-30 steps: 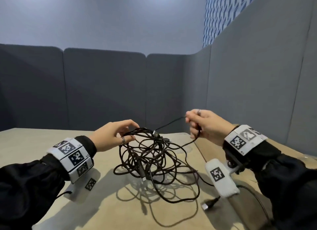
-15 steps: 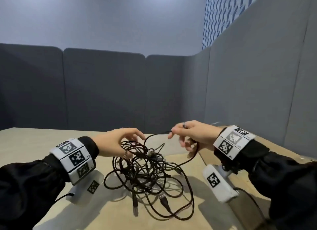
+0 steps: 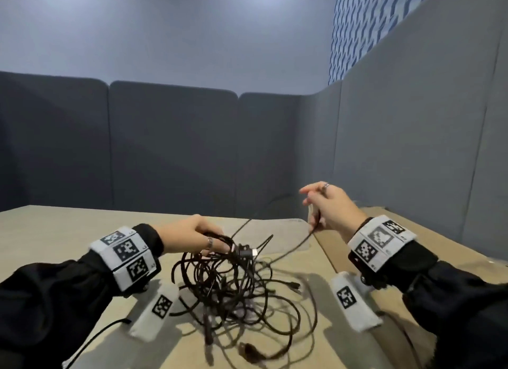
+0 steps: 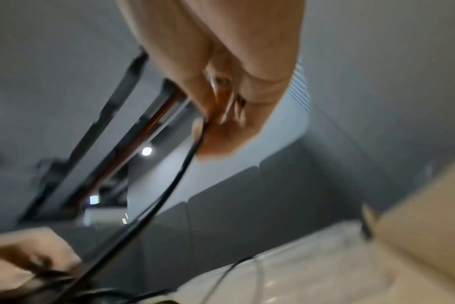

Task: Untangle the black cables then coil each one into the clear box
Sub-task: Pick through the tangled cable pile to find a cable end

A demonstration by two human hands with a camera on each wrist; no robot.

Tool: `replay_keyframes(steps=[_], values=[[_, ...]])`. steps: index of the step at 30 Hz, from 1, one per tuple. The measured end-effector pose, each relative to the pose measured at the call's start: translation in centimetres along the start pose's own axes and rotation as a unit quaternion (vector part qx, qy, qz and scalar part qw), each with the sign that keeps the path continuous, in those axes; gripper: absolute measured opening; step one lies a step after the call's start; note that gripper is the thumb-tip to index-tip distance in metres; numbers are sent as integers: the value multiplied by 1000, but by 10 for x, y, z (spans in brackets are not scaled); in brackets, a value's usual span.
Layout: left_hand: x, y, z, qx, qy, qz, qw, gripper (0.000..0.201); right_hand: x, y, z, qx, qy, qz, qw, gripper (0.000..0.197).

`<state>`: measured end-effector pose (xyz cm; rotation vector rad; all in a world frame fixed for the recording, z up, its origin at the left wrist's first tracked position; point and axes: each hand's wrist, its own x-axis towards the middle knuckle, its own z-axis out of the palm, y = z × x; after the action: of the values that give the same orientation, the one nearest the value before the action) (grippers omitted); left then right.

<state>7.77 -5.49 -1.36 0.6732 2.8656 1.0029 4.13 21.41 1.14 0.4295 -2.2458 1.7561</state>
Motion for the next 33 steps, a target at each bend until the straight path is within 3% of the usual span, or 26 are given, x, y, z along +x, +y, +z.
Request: replay_keyframes(steps=[1, 3, 4, 6, 9, 11, 13, 16, 20, 23, 26, 28, 29, 30, 32, 33], values=[[1, 1, 3, 15, 3, -7, 1000, 16, 1, 1, 0, -141, -35, 1, 989, 19], [5, 3, 8, 22, 17, -13, 1000, 27, 1, 1, 6, -419, -74, -65, 903, 46], [8, 2, 10, 13, 19, -6, 1000, 37, -3, -3, 16, -490, -84, -121, 859, 53], [12, 1, 13, 8, 29, 10, 1000, 51, -15, -11, 41, -519, -159, -190, 818, 56], [14, 4, 12, -8, 37, 32, 999, 48, -18, -13, 65, -518, -266, -166, 796, 40], [14, 5, 11, -40, 34, 54, 997, 50, -11, -13, 65, -470, -285, -165, 819, 29], [13, 6, 9, -67, 52, 61, 995, 58, -5, -15, 58, -336, -303, -132, 882, 20], [9, 7, 8, -43, 49, 43, 997, 58, 7, -18, 39, -169, -301, -52, 937, 17], [-1, 6, 3, -34, 32, 53, 997, 28, 21, -28, -5, -21, -101, -24, 994, 21], [-1, 3, -3, -54, 62, 54, 995, 12, 29, -27, -34, 38, 36, 4, 999, 26], [7, 3, -5, -49, 50, 54, 996, 33, 30, -15, -39, 29, 99, 20, 995, 28], [11, 4, -2, -28, 50, 57, 997, 40, 31, -10, -36, -50, 127, 4, 991, 24], [12, 4, 1, -17, 53, 56, 997, 41, 30, -9, -34, -157, 127, -10, 979, 20], [14, 3, 4, -16, 56, 56, 997, 42, 27, -10, -30, -298, 106, -23, 948, 25], [16, 4, 10, -25, 56, 56, 997, 41, 16, -8, -16, -526, 32, -62, 848, 60], [17, 5, 11, -26, 55, 55, 997, 39, 7, -7, -2, -584, -5, -106, 805, 73]])
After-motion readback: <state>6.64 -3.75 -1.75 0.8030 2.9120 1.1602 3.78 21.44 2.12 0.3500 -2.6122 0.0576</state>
